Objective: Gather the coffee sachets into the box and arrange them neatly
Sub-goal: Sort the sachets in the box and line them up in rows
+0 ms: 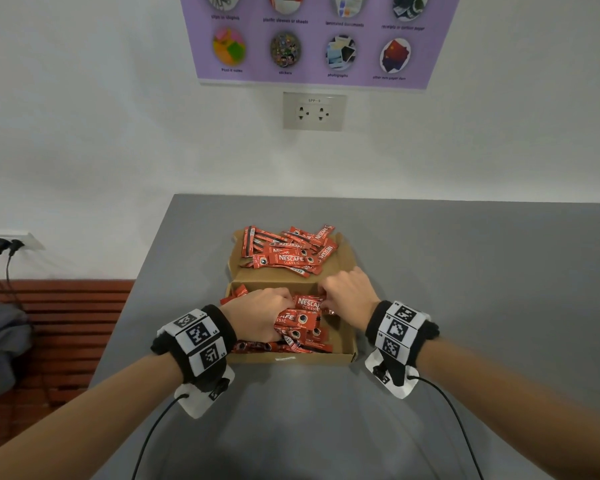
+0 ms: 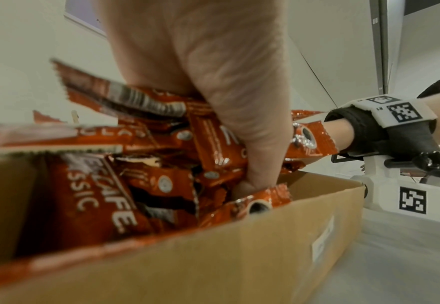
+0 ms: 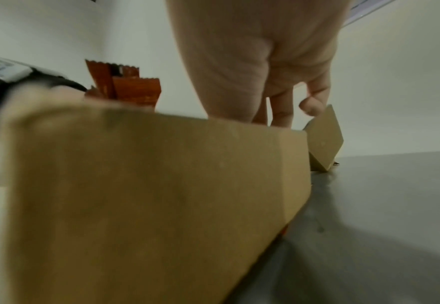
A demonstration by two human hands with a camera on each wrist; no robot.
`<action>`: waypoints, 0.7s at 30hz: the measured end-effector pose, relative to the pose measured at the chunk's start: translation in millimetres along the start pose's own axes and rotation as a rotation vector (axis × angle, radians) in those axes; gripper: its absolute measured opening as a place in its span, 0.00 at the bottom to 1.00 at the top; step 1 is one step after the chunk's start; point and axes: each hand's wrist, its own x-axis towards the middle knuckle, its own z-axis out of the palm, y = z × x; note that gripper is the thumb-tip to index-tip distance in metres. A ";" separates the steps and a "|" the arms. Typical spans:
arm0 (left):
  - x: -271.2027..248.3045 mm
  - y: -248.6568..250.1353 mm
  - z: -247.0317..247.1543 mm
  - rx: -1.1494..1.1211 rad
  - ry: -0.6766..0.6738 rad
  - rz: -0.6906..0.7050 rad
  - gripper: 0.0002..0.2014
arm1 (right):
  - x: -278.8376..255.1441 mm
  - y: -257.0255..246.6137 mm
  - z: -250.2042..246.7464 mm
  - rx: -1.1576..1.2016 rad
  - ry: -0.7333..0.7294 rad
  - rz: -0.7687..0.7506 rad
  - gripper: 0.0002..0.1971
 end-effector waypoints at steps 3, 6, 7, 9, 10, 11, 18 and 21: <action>0.6 -0.4 0.6 -0.004 -0.002 0.002 0.24 | 0.3 -4.2 2.1 -0.020 -0.031 0.022 0.06; 1.1 1.3 -0.3 -0.003 -0.009 0.006 0.24 | -0.9 -8.9 4.6 -0.025 -0.046 0.046 0.05; 1.2 1.5 -0.5 -0.004 -0.010 0.005 0.24 | -1.8 -10.0 5.1 -0.025 -0.039 0.047 0.04; 2.3 1.6 -0.4 -0.007 -0.010 0.004 0.24 | -4.7 -11.3 5.5 -0.017 -0.018 0.042 0.05; 2.6 1.5 -0.2 -0.010 -0.012 0.005 0.23 | -6.5 -12.2 5.5 -0.013 -0.009 0.038 0.05; 2.8 1.2 0.2 -0.015 -0.013 0.002 0.22 | -8.6 -13.3 6.0 -0.015 -0.006 0.035 0.07; 4.3 -1.4 3.5 -0.033 -0.013 -0.029 0.20 | -15.2 -9.3 8.4 -0.008 -0.023 0.017 0.04; 3.5 -1.7 4.1 -0.038 -0.013 -0.019 0.20 | -11.1 -8.7 3.9 0.084 -0.027 0.004 0.04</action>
